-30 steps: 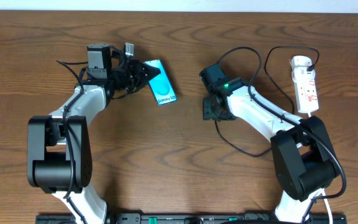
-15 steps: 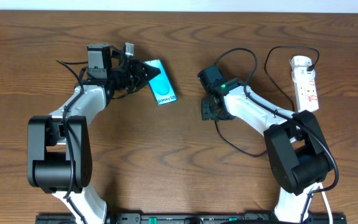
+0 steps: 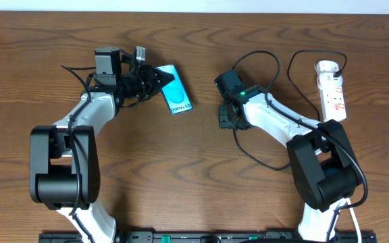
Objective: Plug charger to phone and switch on socket
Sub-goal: 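Move the right gripper down to the black charging cable end, then close the right gripper on the USB-C plug of the black cable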
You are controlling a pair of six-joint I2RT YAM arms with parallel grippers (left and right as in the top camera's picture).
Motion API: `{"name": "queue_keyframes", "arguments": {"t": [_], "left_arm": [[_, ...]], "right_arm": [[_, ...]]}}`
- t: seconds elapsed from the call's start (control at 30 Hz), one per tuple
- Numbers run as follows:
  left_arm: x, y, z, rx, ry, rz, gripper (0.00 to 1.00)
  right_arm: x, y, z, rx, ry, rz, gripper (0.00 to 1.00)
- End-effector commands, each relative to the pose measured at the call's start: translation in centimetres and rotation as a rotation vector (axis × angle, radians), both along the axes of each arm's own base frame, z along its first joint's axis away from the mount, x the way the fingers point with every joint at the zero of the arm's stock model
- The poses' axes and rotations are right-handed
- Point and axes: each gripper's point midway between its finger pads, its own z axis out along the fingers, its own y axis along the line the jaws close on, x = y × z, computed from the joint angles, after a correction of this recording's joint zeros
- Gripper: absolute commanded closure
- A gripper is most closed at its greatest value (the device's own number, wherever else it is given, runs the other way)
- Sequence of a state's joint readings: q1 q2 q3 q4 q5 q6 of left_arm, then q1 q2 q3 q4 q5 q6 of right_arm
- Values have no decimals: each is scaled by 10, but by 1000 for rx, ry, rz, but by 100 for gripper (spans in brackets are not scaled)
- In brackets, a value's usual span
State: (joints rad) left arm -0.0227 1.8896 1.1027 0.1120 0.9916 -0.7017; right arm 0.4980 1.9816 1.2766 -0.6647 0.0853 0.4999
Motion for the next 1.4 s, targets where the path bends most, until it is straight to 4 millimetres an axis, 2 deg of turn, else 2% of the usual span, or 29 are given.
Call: {"name": "queue_keyframes", "arguments": {"t": [0.0,0.77,1.37], "left_arm": [[-1,0,2,-5,-19,-16,93],[-1,0,2,-4,-19,-16,93],[-1,0,2,-4,-19,-16,93]], "right_arm": [[6,1,1,-12,-20,-4,56],[5,1,-6,-15,-8,-15,64],[4,1,-7,-15,-7,-19,77]]}}
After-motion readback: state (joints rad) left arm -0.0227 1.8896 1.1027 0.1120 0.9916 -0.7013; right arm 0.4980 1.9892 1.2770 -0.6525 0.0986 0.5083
